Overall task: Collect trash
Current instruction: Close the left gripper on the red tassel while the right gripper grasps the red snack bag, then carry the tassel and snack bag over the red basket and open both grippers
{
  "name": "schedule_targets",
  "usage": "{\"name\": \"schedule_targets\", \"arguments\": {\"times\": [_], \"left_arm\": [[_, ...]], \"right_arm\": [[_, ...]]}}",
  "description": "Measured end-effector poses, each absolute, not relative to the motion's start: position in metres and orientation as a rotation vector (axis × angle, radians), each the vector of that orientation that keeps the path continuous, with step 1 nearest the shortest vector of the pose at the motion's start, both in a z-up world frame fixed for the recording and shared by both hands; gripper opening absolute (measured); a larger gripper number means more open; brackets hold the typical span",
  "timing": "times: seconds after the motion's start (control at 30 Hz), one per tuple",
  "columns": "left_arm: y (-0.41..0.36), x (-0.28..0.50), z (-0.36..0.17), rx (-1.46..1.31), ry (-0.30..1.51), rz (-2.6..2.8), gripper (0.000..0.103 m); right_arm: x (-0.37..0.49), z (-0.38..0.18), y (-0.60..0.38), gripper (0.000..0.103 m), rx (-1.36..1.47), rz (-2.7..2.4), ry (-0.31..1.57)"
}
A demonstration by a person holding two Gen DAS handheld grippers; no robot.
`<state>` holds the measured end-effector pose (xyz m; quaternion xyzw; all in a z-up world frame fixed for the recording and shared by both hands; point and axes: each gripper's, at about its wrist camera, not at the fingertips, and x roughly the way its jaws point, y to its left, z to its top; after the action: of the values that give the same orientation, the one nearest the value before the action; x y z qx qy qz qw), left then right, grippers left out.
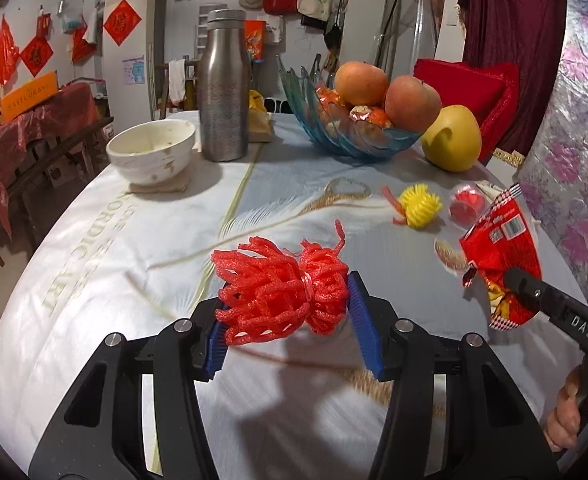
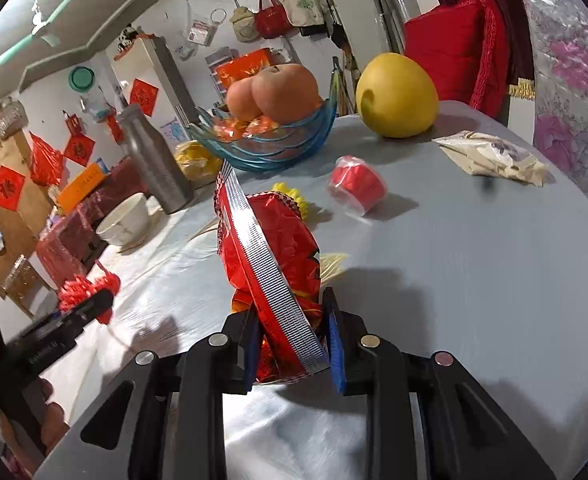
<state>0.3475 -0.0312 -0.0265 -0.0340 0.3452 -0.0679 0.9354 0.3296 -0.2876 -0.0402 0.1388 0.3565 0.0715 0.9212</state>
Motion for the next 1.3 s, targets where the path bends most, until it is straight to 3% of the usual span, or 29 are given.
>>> {"name": "schedule_targets", "arguments": {"times": [1.0, 1.3], "left_arm": [[-0.022, 0.329, -0.032, -0.056, 0.719, -0.092, 0.053], [0.023, 0.220, -0.002, -0.109, 0.662, -0.174, 0.053]], "right_arm": [[0.308, -0.044, -0.301, 0.029, 0.384, 0.155, 0.751], [0.179, -0.001, -0.273, 0.029, 0.280, 0.317, 0.669]]}}
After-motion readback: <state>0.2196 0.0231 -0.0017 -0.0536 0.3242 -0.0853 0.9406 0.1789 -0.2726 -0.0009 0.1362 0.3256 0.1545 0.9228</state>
